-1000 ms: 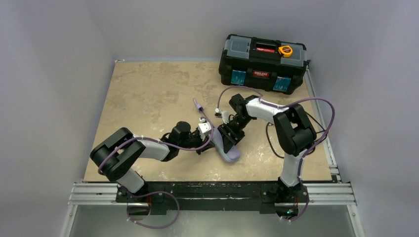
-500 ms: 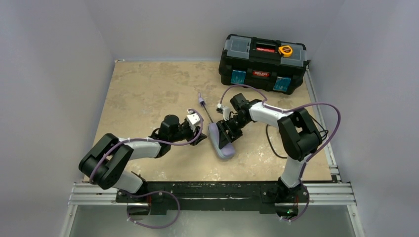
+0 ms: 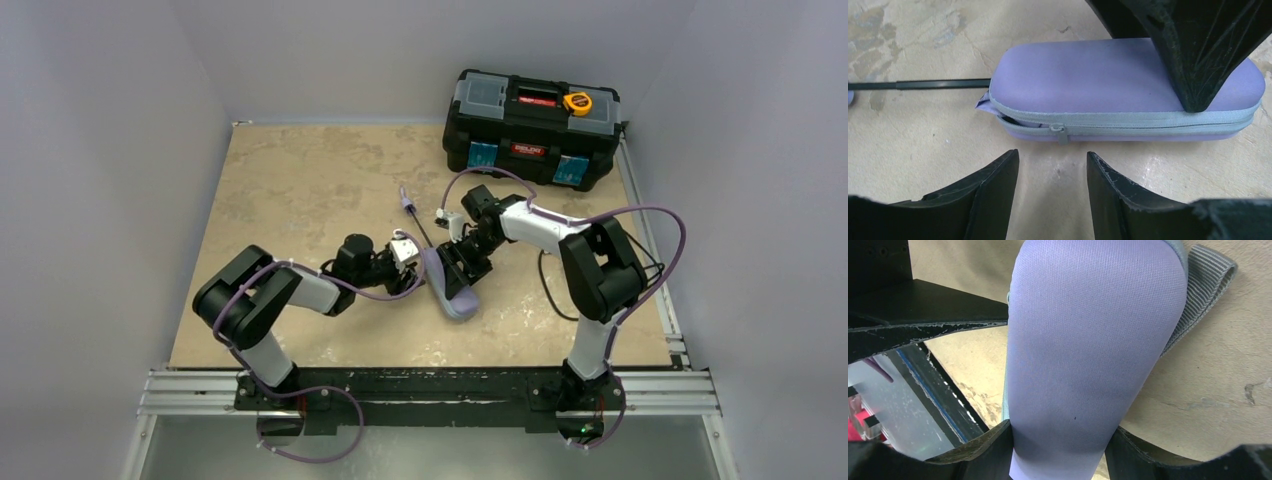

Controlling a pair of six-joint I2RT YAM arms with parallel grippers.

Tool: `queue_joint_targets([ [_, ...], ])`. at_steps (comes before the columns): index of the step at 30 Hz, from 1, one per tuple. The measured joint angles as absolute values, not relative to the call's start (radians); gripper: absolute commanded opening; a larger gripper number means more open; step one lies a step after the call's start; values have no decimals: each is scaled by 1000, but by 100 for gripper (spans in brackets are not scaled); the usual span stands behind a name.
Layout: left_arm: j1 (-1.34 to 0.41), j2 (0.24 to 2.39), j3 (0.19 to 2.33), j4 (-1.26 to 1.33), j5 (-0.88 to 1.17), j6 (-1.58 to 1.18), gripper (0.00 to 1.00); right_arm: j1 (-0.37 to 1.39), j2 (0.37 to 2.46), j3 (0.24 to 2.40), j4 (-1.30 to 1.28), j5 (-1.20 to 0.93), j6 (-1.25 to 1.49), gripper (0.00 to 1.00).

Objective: Open the umbrella

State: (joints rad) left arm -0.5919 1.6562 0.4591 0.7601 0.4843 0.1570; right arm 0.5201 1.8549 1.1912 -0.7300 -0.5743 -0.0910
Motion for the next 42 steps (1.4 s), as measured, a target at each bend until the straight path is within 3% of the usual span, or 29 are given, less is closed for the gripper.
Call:
queue_joint_targets([
  [5,-612,1678,466,826,509,201,49,524,1855,1202,-746,-550,-103,0],
  [17,-620,1737,516,852,520,222,0,542,1850,1212,-780,-500,-124,0],
  [25,-622,1721,501,846,540,229,0,542,1849,1213,-780,-499,-117,0],
  [34,-738,1671,438,839,630,218,0,545,1861,1222,-766,-510,-68,0],
  [36,-749,1660,424,837,627,198,24,546,1861,1222,-756,-513,-63,0],
  [38,-747,1625,409,825,615,167,36,550,1861,1222,-746,-514,-61,0],
  [42,-698,1529,398,783,535,86,39,552,1860,1221,-740,-511,-60,0],
])
